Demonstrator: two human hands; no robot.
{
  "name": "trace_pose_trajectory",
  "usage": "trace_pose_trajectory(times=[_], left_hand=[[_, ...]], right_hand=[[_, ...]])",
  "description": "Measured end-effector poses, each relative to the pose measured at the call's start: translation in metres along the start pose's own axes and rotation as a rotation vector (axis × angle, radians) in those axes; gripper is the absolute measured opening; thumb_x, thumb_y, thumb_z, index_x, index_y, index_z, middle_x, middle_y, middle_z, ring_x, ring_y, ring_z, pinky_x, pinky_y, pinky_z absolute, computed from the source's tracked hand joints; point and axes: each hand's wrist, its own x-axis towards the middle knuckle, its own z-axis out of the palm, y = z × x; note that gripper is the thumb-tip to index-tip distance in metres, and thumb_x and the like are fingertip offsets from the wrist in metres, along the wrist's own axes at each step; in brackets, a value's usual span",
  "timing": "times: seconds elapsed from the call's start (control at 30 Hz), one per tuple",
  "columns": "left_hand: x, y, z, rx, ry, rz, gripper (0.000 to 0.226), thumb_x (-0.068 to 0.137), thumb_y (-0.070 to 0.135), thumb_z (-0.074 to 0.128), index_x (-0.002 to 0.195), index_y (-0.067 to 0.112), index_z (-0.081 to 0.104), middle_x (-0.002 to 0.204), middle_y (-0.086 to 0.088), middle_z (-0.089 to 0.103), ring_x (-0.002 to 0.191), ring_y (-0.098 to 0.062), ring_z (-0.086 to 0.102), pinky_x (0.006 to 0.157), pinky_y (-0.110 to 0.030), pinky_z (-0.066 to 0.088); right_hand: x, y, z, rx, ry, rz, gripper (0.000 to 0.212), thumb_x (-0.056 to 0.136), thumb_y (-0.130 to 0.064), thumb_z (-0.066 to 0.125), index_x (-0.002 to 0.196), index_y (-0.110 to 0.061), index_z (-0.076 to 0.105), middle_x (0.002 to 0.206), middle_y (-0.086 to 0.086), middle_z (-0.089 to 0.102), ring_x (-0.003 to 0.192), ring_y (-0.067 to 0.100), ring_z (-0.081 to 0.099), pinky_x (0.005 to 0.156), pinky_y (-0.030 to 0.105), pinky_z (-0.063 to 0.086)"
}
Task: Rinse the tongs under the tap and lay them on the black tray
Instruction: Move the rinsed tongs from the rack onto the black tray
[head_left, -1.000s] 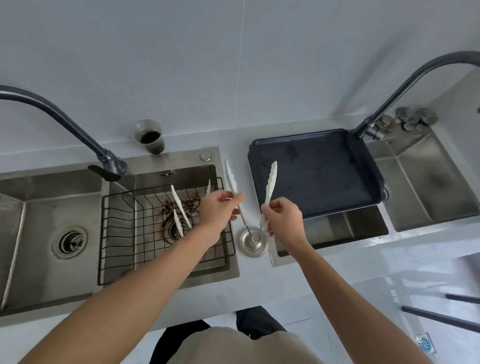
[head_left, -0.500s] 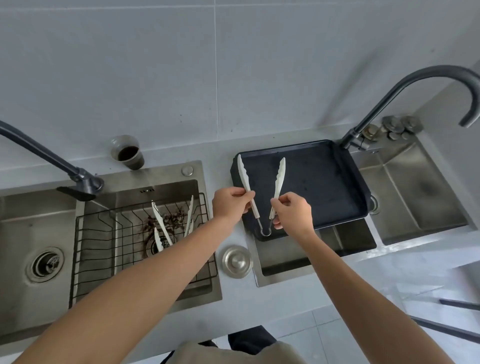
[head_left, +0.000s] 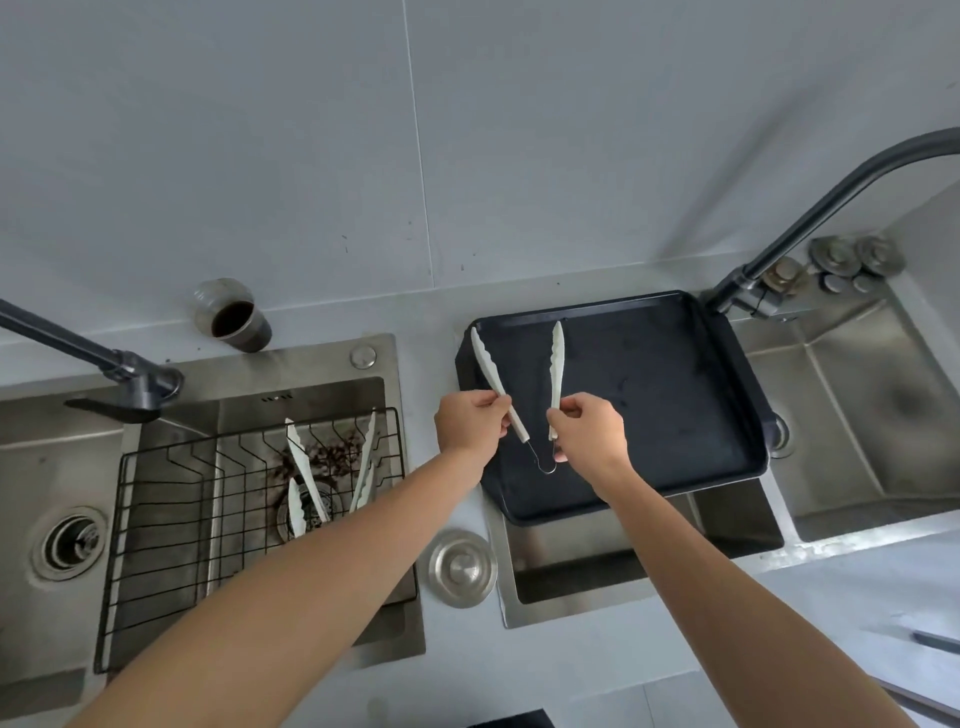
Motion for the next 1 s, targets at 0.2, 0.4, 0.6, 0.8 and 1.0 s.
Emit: trace_pose_trajectory(times=[0.2, 0.4, 0.6, 0.8, 1.0], left_hand=[[0.018, 0.005, 0.016, 0.149, -0.008, 0.018, 0.029, 0.090, 0.007, 0.069, 0.066, 0.020, 0.076, 0.078, -0.014, 0.078, 0.080, -0.033, 0.077, 0.082, -0.048, 0.065], [0.019, -0.004, 0.018, 0.198, -0.035, -0.017, 0.022, 0.086, 0.001, 0.063, 0.073, 0.006, 0.080, 0.077, -0.015, 0.079, 0.078, -0.034, 0.077, 0.078, -0.051, 0.065], [0.020, -0.013, 0.014, 0.198, -0.073, -0.037, 0.023, 0.082, 0.000, 0.057, 0.074, 0.002, 0.079, 0.077, -0.017, 0.078, 0.076, -0.035, 0.078, 0.076, -0.053, 0.065], [0.008, 0.000, 0.000, 0.173, -0.164, -0.044, 0.019, 0.089, -0.004, 0.061, 0.074, 0.001, 0.072, 0.090, -0.027, 0.076, 0.089, -0.039, 0.076, 0.085, -0.049, 0.064], [0.001, 0.002, -0.031, 0.065, -0.188, -0.099, 0.027, 0.094, 0.004, 0.069, 0.121, -0.002, 0.070, 0.100, -0.013, 0.069, 0.077, -0.023, 0.067, 0.073, -0.029, 0.063]], right_hand=[[0.020, 0.003, 0.000, -0.015, 0.004, 0.014, 0.012, 0.098, -0.018, 0.059, 0.096, -0.010, 0.067, 0.084, 0.008, 0.076, 0.070, 0.029, 0.078, 0.077, 0.047, 0.065], [0.027, 0.006, -0.001, -0.043, -0.036, 0.012, 0.013, 0.095, -0.012, 0.057, 0.092, -0.006, 0.069, 0.079, 0.011, 0.076, 0.070, 0.033, 0.077, 0.076, 0.051, 0.065], [0.028, 0.009, 0.004, -0.058, -0.064, 0.008, 0.018, 0.095, -0.009, 0.052, 0.098, -0.003, 0.069, 0.086, 0.013, 0.075, 0.074, 0.035, 0.076, 0.075, 0.054, 0.065], [0.019, 0.005, 0.007, -0.049, -0.086, 0.021, 0.025, 0.096, -0.014, 0.058, 0.119, -0.011, 0.067, 0.096, 0.001, 0.073, 0.076, 0.030, 0.076, 0.080, 0.053, 0.065], [0.006, -0.011, 0.007, -0.105, -0.037, -0.011, 0.032, 0.098, -0.020, 0.058, 0.128, -0.010, 0.064, 0.106, 0.004, 0.073, 0.075, 0.028, 0.075, 0.080, 0.046, 0.065]])
